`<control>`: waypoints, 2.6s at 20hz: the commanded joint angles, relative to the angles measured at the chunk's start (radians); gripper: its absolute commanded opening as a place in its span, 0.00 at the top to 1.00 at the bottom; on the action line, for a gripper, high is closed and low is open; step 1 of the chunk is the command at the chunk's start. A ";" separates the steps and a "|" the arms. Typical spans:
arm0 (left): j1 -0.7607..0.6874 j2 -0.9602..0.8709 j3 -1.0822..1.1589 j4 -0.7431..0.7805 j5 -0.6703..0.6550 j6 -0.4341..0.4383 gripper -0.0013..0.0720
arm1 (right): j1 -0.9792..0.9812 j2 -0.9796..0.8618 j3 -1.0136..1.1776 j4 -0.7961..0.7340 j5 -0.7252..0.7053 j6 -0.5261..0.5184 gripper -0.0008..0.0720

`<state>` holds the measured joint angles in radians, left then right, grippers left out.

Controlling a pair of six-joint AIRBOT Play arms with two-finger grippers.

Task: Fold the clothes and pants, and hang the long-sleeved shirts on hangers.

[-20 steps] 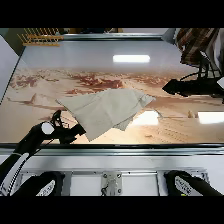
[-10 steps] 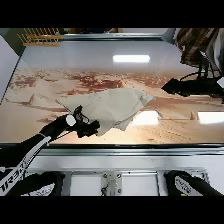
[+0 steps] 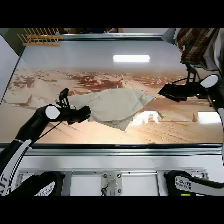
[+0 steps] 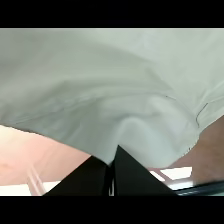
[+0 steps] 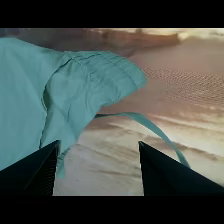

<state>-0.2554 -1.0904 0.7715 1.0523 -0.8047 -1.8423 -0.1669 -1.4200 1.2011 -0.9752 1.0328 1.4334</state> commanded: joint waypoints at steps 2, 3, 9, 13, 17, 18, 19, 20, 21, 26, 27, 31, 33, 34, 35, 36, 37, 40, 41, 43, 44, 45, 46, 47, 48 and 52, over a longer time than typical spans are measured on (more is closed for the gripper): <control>0.031 0.105 0.005 0.003 -0.008 0.007 0.98 | 0.021 -0.206 0.000 0.287 -0.068 -0.008 0.26; 0.031 0.114 0.005 0.003 -0.006 0.007 0.98 | 0.030 -0.231 0.000 0.332 -0.068 -0.033 0.26; 0.054 0.191 0.069 -0.007 -0.010 0.005 0.98 | 0.045 -0.201 0.015 0.360 -0.046 -0.178 0.98; 0.129 0.348 0.373 -0.008 -0.006 0.005 0.98 | 0.031 0.061 0.160 0.380 0.086 -0.246 0.98; 0.143 0.487 0.663 -0.006 0.028 0.006 0.98 | 0.040 0.403 0.253 0.406 0.135 -0.245 0.98; 0.143 0.518 0.703 -0.006 0.042 0.006 0.98 | 0.040 0.480 0.252 0.410 0.123 -0.245 0.98; 0.143 0.542 0.731 -0.005 0.055 0.006 0.98 | 0.040 0.554 0.252 0.413 0.118 -0.244 0.98; 0.143 0.562 0.755 -0.004 0.068 0.006 0.98 | 0.040 0.615 0.252 0.412 0.116 -0.228 0.98; 0.143 0.577 0.775 -0.003 0.084 0.006 0.98 | 0.040 0.673 0.252 0.414 0.106 -0.209 0.98; 0.143 0.552 0.828 0.003 0.094 0.021 0.98 | 0.040 0.823 0.252 0.411 0.038 -0.132 0.98; 0.143 0.527 0.827 0.003 0.075 0.021 0.98 | 0.040 0.824 0.252 0.407 0.045 -0.109 0.98; 0.143 0.341 0.827 0.026 -0.066 0.040 0.98 | 0.040 0.771 0.252 0.274 0.144 0.048 0.98; 0.143 0.192 0.827 0.031 -0.096 0.041 0.98 | 0.040 0.707 0.249 0.145 0.190 0.119 0.98; 0.143 0.103 0.827 0.029 -0.077 0.050 0.98 | 0.040 0.665 0.241 0.082 0.192 0.156 0.98; 0.143 0.013 0.828 0.027 -0.040 0.051 0.98 | 0.040 0.617 0.237 0.034 0.183 0.173 0.98; 0.143 -0.086 0.828 0.014 0.019 0.051 0.98 | 0.045 0.554 0.234 -0.002 0.168 0.189 0.98; 0.139 -0.177 0.828 -0.014 0.089 0.063 0.98 | 0.055 0.488 0.234 -0.036 0.140 0.193 0.98; 0.115 -0.446 0.913 -0.087 0.238 0.109 0.98 | 0.087 0.258 0.235 -0.065 -0.010 0.190 0.98; 0.108 -0.533 0.993 -0.086 0.224 0.109 0.98 | 0.087 0.189 0.236 -0.059 -0.068 0.190 0.98; 0.101 -0.667 1.153 -0.084 0.193 0.130 0.88 | 0.087 0.072 0.246 -0.039 -0.179 0.183 0.86; 0.101 -0.716 1.221 -0.085 0.192 0.132 0.34 | 0.087 0.035 0.255 -0.010 -0.221 0.151 0.58; 0.101 -0.748 1.273 -0.085 0.178 0.132 0.01 | 0.086 0.011 0.265 0.032 -0.253 0.103 0.35; 0.114 -0.761 1.297 -0.085 0.162 0.132 0.01 | 0.080 0.004 0.272 0.068 -0.279 0.050 0.25; 0.129 -0.752 1.292 -0.084 0.145 0.132 0.01 | 0.072 0.013 0.273 0.083 -0.297 0.024 0.26; 0.151 -0.726 1.264 -0.083 0.115 0.132 0.01 | 0.055 0.035 0.273 0.081 -0.300 0.016 0.26; 0.240 -0.594 1.057 -0.005 -0.221 0.139 0.01 | -0.007 0.165 0.271 0.079 -0.173 -0.080 0.26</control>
<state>-0.0635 -1.7412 1.9301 0.9932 -0.8032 -1.7103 -0.1394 -1.3159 1.4708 -0.9115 0.8001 1.4395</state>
